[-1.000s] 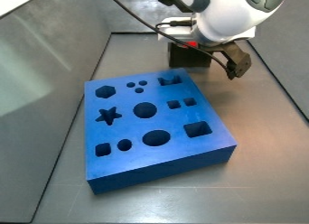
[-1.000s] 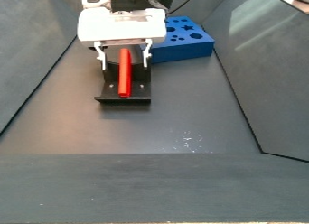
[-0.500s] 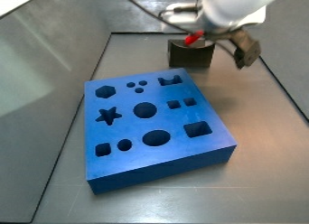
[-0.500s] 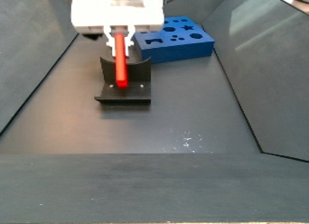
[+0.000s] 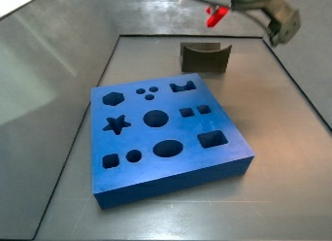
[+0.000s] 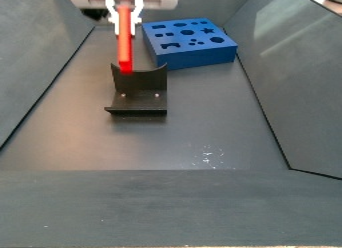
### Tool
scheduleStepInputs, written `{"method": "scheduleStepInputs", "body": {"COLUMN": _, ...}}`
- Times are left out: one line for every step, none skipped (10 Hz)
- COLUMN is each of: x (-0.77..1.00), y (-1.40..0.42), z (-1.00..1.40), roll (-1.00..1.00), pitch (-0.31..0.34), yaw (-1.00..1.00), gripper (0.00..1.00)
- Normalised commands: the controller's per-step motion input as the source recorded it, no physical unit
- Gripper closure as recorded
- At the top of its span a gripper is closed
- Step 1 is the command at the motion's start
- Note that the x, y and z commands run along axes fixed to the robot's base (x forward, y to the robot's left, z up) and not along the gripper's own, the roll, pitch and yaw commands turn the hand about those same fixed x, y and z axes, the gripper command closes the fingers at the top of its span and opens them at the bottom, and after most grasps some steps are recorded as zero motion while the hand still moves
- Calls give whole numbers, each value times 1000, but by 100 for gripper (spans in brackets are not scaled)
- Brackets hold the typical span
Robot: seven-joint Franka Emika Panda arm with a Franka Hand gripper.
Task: Pick up the square-circle object. Move up. Place the square-circle object on the fixture. Regrasp the square-circle object. Move to above the board. Insert the square-circle object.
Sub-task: Move to above the board.
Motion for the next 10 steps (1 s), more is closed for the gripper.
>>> {"method": "scheduleStepInputs", "body": {"x": 29, "y": -38, "z": 1000, "roll": -54, "pitch": 60, "yaw": -36, "gripper": 100}}
{"method": "scheduleStepInputs", "body": {"x": 22, "y": -36, "z": 1000, "roll": -47, "pitch": 75, "yaw": -22, "gripper": 100}}
{"method": "scheduleStepInputs", "body": {"x": 19, "y": -34, "z": 1000, "roll": -50, "pitch": 84, "yaw": -9, "gripper": 100}}
{"method": "scheduleStepInputs", "body": {"x": 15, "y": -30, "z": 1000, "roll": -48, "pitch": 98, "yaw": 12, "gripper": 100}}
{"method": "scheduleStepInputs", "body": {"x": 12, "y": -32, "z": 1000, "roll": -45, "pitch": 106, "yaw": 26, "gripper": 100}}
{"method": "scheduleStepInputs", "body": {"x": 15, "y": -28, "z": 1000, "roll": -48, "pitch": 116, "yaw": 44, "gripper": 100}}
{"method": "scheduleStepInputs", "body": {"x": 17, "y": -28, "z": 1000, "roll": -46, "pitch": 121, "yaw": 51, "gripper": 100}}
{"method": "scheduleStepInputs", "body": {"x": 21, "y": -30, "z": 879, "roll": -41, "pitch": 124, "yaw": 68, "gripper": 100}}
{"method": "scheduleStepInputs", "body": {"x": 19, "y": -26, "z": 650, "roll": -35, "pitch": 126, "yaw": 82, "gripper": 100}}
{"method": "scheduleStepInputs", "body": {"x": 23, "y": -23, "z": 476, "roll": -39, "pitch": 123, "yaw": 92, "gripper": 100}}
